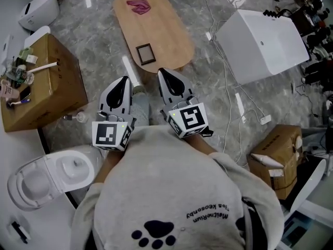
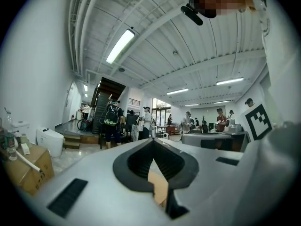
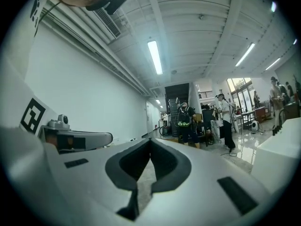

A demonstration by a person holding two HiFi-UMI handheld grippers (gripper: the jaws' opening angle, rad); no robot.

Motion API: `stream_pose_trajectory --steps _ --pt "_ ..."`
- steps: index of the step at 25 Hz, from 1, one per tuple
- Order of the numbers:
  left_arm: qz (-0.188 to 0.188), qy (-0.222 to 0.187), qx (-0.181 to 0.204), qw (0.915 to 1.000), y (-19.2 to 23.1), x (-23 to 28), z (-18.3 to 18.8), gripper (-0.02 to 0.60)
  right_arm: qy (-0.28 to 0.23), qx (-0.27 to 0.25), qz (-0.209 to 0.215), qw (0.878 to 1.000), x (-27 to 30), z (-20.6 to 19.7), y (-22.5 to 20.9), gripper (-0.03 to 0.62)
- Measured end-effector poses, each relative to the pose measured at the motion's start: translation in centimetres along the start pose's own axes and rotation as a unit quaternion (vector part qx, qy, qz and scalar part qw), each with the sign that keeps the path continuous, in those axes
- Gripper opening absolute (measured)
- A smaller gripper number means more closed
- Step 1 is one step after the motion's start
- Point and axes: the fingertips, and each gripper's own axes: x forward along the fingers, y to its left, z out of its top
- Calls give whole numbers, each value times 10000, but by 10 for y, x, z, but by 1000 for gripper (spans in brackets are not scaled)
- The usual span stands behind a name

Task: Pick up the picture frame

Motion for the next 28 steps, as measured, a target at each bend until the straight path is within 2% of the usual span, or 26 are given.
stream_pose_trajectory --steps 9,15,28 --pt "-231 -106 -54 9997 9 32 5 8 -60 -318 -118 9994 19 14 -18 8" --pt "-354 97 -187 9991 28 68 -7 8 147 -298 -248 9991 51 2 -40 8" --pt "-807 450 -263 9954 100 178 -8 8 409 -24 -559 9976 164 -7 -94 8"
